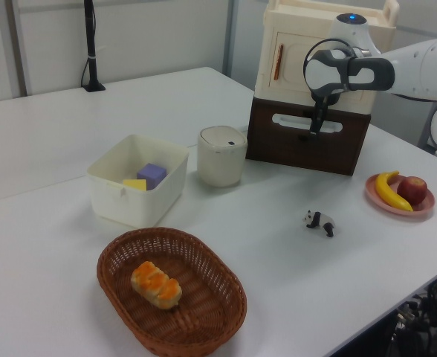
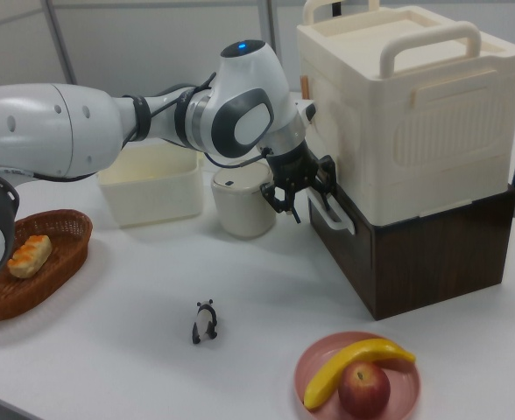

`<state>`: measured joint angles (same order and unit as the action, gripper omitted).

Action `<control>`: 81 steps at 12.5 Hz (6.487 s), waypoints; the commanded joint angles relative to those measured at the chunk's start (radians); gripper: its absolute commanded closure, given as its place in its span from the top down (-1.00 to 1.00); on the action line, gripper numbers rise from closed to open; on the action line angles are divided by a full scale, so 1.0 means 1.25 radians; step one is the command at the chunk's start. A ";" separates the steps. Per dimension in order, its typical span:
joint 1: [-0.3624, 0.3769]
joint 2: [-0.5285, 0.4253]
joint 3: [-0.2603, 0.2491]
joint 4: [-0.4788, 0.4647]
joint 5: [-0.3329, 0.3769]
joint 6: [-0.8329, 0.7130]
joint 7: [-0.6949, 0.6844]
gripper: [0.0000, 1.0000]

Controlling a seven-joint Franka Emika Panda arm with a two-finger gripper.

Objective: Slide open the drawer
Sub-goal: 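Close the gripper on the white drawer handle, then pull the handle outward, sliding the drawer out of the unit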

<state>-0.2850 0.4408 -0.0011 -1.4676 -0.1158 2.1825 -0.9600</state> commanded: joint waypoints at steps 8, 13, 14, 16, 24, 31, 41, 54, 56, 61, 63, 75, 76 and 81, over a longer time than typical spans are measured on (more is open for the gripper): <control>0.003 0.011 -0.011 0.014 0.017 0.006 -0.026 -0.25; 0.002 0.011 -0.010 0.014 0.017 0.006 -0.054 -0.95; 0.002 0.011 -0.011 0.014 0.017 0.006 -0.059 -1.00; 0.002 0.009 -0.011 0.014 0.017 0.006 -0.059 -1.00; 0.002 0.003 -0.008 0.005 0.018 0.006 -0.060 -1.00; 0.002 -0.019 -0.003 -0.024 0.015 0.006 -0.063 -1.00; 0.008 -0.063 0.003 -0.074 0.013 0.000 -0.059 -1.00; 0.013 -0.129 0.008 -0.100 0.013 -0.072 -0.051 -1.00; 0.013 -0.138 0.008 -0.100 0.017 -0.083 -0.049 -1.00; 0.014 -0.149 0.008 -0.101 0.017 -0.111 -0.049 -1.00; 0.014 -0.144 0.016 -0.101 0.017 -0.113 -0.052 -1.00; 0.039 -0.118 0.025 -0.117 0.003 -0.110 -0.055 -1.00; 0.041 -0.118 0.025 -0.119 0.003 -0.110 -0.055 -1.00; 0.051 -0.124 0.025 -0.146 -0.010 -0.109 -0.055 -1.00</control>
<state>-0.2560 0.3248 0.0280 -1.5969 -0.1292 2.0557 -1.0182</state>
